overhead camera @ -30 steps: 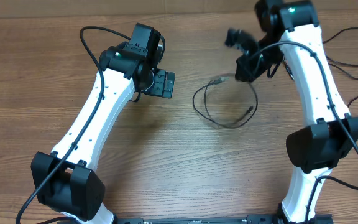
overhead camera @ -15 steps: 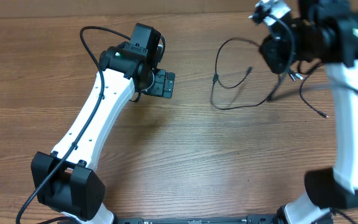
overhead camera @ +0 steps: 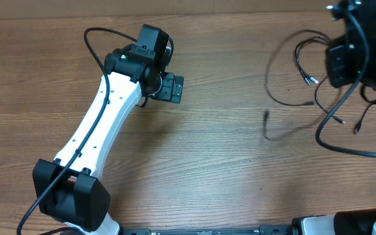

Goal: Untangle cables
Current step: 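Carry the black cable to the table's right side with the right gripper, then lower the cable onto the right-side cables and open the right gripper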

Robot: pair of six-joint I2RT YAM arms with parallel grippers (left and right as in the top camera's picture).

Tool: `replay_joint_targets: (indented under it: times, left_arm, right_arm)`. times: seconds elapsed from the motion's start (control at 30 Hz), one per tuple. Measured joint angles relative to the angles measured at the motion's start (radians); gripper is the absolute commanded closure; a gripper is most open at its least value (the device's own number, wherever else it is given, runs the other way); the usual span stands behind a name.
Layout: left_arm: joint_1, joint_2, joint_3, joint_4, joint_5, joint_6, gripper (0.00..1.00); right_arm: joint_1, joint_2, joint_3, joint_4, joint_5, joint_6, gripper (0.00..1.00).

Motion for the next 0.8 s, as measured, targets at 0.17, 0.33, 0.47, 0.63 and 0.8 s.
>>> replay_joint_targets:
  times: [0.17, 0.33, 0.47, 0.63, 0.8]
  left_arm:
    - [0.0, 0.0, 0.0, 0.0, 0.0, 0.0, 0.01]
    - [0.0, 0.0, 0.0, 0.0, 0.0, 0.0, 0.01]
    - [0.0, 0.0, 0.0, 0.0, 0.0, 0.0, 0.01]
    - [0.0, 0.0, 0.0, 0.0, 0.0, 0.0, 0.0]
    - [0.0, 0.0, 0.0, 0.0, 0.0, 0.0, 0.0]
  right_arm:
    - [-0.105, 0.0, 0.0, -0.055, 0.07, 0.014, 0.96]
    - [-0.238, 0.0, 0.0, -0.064, 0.094, 0.023, 0.96]
    - [-0.346, 0.001, 0.0, -0.064, 0.097, 0.028, 0.96]
    - [-0.44, 0.013, 0.0, -0.063, 0.078, 0.028, 0.96]
    - [-0.483, 0.058, 0.0, -0.063, 0.064, 0.028, 0.96]
